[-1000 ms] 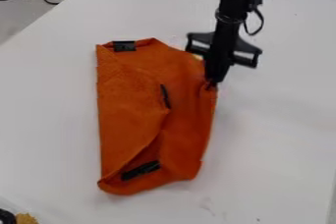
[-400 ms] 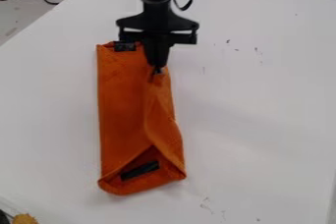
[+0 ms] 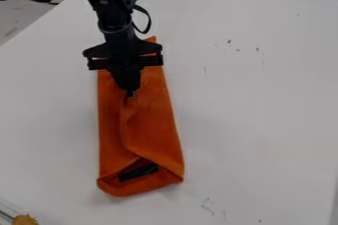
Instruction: The robot arm folds cloth from right to left
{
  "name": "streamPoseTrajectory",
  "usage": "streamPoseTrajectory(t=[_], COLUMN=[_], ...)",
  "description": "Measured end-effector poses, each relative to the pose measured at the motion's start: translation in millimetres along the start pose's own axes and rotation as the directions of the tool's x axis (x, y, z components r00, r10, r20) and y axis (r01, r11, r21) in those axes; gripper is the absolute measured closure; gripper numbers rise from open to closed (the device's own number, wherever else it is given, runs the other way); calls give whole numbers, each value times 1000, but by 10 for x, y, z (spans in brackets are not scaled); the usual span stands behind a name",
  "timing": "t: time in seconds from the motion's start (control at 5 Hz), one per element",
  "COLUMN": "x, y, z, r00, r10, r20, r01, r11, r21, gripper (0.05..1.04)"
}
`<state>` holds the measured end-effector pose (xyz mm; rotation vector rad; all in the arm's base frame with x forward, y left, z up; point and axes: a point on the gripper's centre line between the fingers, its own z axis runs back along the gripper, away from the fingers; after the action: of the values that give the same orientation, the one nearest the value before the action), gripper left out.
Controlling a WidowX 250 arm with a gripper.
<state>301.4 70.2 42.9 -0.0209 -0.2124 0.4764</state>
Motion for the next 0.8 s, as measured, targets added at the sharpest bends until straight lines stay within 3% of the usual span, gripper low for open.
streamPoseTrajectory(t=[0.2,0.4,0.6,0.8], x=[-48,-35,-47,26], y=[75,125,90,12], z=[-19,144,266,393], r00=[1000,1000,995,984], r10=[2,-14,-93,-180], r20=[-14,26,21,2], r01=[-1,11,89,176], r11=[999,997,985,966], r21=[35,79,147,188], gripper=[536,235,71,74])
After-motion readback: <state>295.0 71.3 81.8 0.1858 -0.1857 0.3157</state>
